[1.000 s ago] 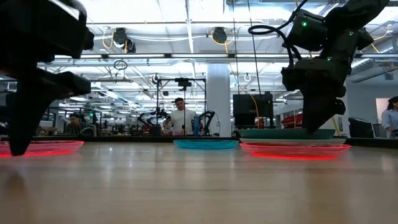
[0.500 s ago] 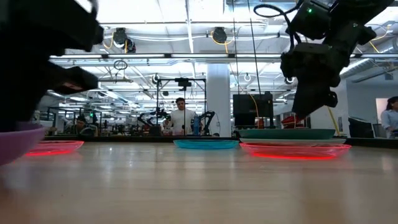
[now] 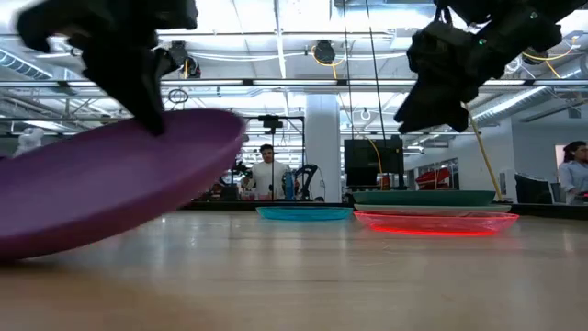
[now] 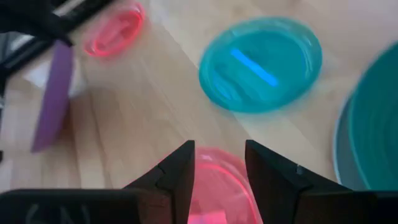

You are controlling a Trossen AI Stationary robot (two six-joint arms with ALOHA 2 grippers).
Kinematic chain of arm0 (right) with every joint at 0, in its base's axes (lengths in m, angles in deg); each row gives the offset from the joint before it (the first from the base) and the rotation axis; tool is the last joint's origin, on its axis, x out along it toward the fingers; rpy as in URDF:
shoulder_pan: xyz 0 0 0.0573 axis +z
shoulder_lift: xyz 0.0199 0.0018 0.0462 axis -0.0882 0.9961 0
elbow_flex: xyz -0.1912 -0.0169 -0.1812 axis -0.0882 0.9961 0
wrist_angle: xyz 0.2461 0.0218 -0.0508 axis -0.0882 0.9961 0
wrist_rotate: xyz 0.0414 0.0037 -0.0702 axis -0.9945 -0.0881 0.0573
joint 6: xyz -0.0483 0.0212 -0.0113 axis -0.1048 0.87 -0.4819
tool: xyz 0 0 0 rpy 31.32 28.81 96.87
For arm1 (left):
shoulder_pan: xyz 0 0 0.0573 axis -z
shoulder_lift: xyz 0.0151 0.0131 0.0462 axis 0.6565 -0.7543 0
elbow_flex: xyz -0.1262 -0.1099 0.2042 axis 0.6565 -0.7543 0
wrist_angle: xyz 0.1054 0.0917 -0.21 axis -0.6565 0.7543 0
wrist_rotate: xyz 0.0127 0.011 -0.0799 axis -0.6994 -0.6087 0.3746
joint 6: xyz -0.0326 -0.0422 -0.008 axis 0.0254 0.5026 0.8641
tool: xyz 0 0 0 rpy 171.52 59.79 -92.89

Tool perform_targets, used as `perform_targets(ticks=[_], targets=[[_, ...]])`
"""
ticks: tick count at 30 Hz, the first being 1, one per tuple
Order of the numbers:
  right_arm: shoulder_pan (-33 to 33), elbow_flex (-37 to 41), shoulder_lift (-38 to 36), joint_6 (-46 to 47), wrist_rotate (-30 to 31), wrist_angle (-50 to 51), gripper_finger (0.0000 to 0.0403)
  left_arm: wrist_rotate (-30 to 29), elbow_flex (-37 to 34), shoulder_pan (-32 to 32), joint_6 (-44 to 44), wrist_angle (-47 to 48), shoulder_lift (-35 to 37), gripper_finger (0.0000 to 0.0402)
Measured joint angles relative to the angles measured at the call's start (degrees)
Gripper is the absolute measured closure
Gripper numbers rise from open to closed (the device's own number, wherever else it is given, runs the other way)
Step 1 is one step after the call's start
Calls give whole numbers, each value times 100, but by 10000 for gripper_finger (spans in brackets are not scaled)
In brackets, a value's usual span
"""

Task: Stack plastic plates
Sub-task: Stack the purple plate on top of the other purple plate

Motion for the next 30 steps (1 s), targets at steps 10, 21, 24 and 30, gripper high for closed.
perform_targets(ticks=[10, 21, 24, 30], targets=[[378, 0, 635, -915, 531, -2107, 268, -1701, -9, -604, 443, -785, 78, 391], [711, -447, 2012, -1244, 777, -3208, 268, -2254, -9, -1064, 962, -881, 78, 391], [746, -715, 2252, -1383, 1298, -2792, 268, -2297, -9, -1122, 989, -894, 78, 391], [733, -1196, 2574, -1463, 1609, -2253, 268, -2388, -9, -1137, 1031, -940, 78, 391]])
